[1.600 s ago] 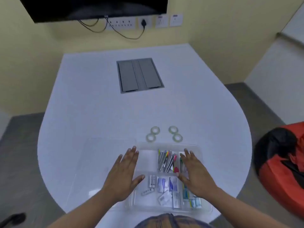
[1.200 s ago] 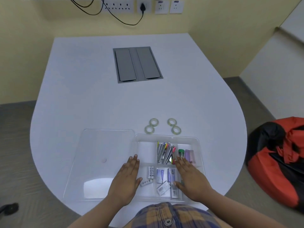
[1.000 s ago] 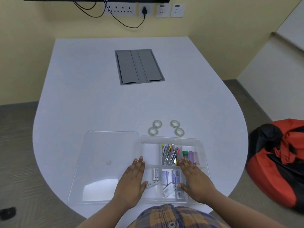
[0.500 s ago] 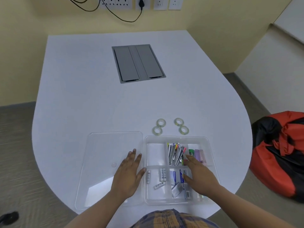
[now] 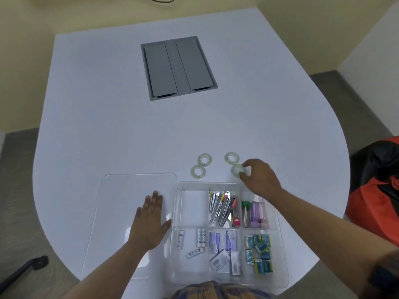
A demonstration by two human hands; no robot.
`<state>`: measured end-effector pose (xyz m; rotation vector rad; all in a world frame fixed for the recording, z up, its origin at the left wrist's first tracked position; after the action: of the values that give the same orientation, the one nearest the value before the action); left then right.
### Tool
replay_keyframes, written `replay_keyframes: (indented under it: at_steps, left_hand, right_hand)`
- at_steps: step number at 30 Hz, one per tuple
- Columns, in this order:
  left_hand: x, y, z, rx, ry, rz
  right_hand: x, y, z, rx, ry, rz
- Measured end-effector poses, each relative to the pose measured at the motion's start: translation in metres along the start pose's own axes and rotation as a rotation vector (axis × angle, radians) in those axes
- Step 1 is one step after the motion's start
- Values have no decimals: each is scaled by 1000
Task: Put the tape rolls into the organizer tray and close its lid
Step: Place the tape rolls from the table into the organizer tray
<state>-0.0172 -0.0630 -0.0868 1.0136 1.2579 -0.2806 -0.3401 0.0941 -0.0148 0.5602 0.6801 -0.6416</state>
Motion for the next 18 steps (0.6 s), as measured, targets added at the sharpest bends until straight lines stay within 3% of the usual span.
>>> replay_keyframes:
  at_steps: [4,13,18]
  left_hand:
    - [7,0,-2,8,-15,30]
    - [7,-6,3,38,39,142]
    - [7,-6,3,49,54,148]
  right_hand:
    - [3,-28,-11,158,69,47]
    - [18,-49,-17,248,153,134]
    - [22,-49,-14,281,173,99]
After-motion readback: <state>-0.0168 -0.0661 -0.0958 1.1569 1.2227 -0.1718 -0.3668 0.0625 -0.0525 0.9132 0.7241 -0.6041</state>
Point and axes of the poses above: each hand's wrist, its own y-axis away from the middle knuckle, its own x-axis out of the palm, z = x × y, the point moved 1 cm from there along -y, towards the middle knuckle, and after that the axes turned 12 degrees about -y, right-handed, at the moved point
